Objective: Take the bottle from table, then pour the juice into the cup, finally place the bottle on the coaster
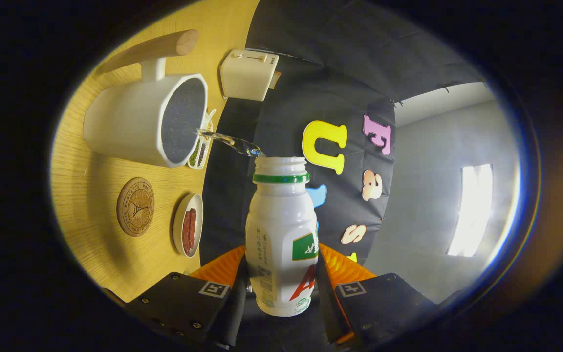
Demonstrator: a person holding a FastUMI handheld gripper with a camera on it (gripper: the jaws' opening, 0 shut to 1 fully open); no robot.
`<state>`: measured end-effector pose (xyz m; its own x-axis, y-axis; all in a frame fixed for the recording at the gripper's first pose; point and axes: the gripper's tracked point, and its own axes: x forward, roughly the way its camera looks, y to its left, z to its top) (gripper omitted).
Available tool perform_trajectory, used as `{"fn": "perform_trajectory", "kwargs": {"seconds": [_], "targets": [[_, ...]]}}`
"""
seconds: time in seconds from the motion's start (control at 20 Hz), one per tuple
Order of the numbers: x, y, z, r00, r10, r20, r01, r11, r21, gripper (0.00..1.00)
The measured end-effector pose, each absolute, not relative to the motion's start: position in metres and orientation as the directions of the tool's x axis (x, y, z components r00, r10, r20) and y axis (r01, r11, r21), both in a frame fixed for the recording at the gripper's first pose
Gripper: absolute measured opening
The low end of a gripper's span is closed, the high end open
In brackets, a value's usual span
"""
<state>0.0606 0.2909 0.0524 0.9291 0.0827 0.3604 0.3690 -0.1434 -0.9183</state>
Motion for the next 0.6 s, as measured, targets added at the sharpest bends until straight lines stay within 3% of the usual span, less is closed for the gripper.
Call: {"fn": "perform_trajectory", "kwargs": {"seconds": [0.6], "targets": [[0.0592, 0.2933, 0.0515, 0.926, 0.100, 0.364, 0.377, -0.179, -0.909, 0.66]]}}
